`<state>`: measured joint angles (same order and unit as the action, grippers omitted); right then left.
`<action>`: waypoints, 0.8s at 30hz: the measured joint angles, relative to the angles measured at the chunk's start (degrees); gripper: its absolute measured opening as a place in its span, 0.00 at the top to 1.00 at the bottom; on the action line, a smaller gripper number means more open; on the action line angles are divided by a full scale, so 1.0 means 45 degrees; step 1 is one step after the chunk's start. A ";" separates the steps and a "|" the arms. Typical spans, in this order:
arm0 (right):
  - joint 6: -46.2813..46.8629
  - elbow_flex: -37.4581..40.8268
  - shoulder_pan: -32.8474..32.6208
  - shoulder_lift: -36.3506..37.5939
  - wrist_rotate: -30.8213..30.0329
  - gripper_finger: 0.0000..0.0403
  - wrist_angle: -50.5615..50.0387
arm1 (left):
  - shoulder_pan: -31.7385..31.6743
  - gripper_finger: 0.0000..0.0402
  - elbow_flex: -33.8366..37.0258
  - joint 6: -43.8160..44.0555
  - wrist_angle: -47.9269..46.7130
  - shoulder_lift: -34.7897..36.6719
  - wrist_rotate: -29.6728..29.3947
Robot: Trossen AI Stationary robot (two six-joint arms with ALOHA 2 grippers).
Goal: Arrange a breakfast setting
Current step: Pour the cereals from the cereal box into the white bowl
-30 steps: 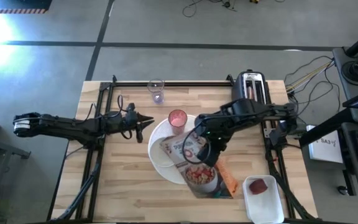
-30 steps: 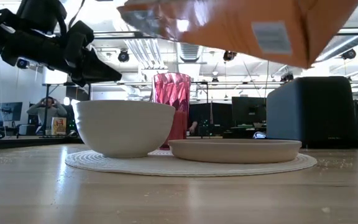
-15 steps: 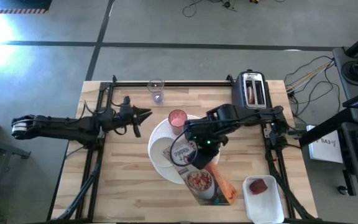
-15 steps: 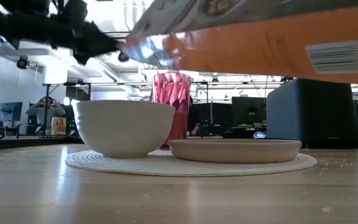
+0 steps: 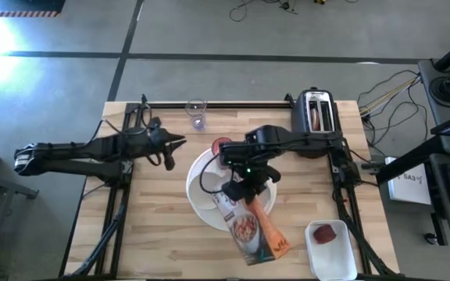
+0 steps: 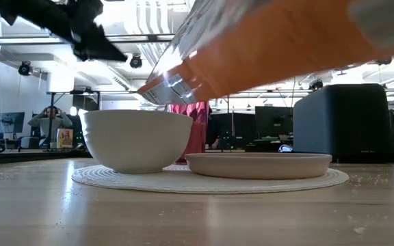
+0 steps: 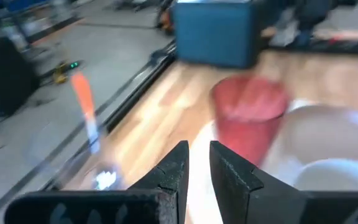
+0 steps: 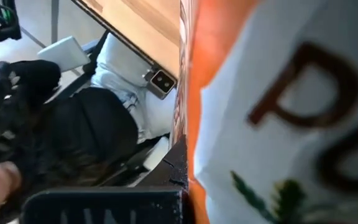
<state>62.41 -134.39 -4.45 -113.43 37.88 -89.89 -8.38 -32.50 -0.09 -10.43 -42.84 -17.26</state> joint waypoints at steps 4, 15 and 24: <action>0.0590 -0.0027 0.0328 0.0047 0.0407 0.98 0.0044 | -0.0033 0.88 0.0574 -0.0105 -0.0040 0.0113 -0.1259; 0.2594 -0.0102 0.1140 0.0112 0.2121 0.98 0.0987 | -0.0034 0.88 0.0664 -0.0474 0.0041 0.0543 -0.1521; 0.4189 -0.0102 0.1657 0.0096 0.2781 0.98 0.2129 | -0.0053 0.88 0.0706 -0.0749 0.0022 0.0561 -0.1524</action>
<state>81.26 -134.85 3.01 -113.00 50.40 -80.31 -8.62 -29.32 -3.46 -10.33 -40.32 -24.12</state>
